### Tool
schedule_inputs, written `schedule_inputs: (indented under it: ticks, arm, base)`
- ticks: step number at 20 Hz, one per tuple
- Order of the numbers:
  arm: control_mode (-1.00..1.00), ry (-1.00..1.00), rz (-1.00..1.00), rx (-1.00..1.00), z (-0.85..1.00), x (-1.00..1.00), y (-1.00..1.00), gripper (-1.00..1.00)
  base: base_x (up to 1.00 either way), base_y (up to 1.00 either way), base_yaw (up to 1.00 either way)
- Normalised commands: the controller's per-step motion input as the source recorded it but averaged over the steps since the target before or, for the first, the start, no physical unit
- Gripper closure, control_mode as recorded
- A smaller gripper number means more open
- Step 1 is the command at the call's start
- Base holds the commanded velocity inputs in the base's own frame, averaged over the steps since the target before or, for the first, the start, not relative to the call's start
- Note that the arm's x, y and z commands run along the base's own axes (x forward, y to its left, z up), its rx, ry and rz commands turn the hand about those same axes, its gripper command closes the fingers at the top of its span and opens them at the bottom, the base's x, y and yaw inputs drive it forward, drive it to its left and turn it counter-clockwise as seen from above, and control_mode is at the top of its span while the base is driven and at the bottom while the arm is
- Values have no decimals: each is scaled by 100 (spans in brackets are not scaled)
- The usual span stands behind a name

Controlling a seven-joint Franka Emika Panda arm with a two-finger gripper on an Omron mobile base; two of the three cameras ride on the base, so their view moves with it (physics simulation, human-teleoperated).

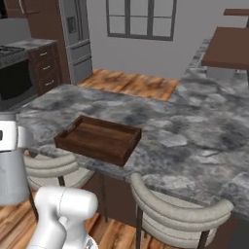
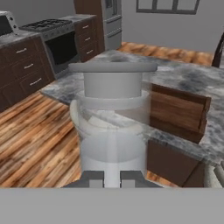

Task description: There is a tray on the dining counter. Grab the cup, mug, and pitcher and place them on the tray. The pitcher may be placed next to the tray if it cannot fit the tray.

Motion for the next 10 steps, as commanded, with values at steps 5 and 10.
schedule_inputs:
  ticks: [5,10]
  arm:
    - [100,0,0,0,0,0,0,100]
    - [100,0,0,0,0,0,0,100]
  base:
    - [100,-79,-3]
    - [100,-38,-34]
